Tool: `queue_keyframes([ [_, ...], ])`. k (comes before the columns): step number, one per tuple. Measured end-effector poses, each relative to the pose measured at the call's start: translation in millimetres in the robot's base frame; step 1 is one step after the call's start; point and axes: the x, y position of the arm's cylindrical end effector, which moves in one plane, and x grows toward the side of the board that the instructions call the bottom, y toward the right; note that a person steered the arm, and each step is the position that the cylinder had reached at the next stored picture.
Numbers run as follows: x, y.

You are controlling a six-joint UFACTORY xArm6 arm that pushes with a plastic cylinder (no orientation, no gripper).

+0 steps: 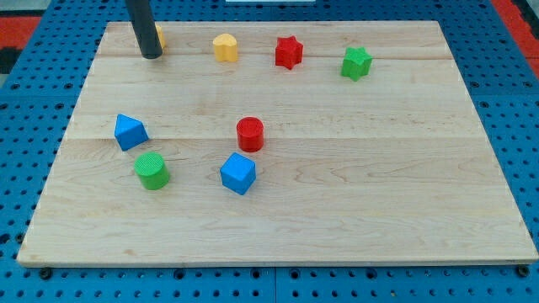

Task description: Move your arm to the top right of the yellow heart

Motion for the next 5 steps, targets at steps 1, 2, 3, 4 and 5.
queue_keyframes([
  [1, 10, 57],
  [2, 38, 80],
  [3, 40, 141],
  [4, -10, 167],
  [5, -49, 169],
])
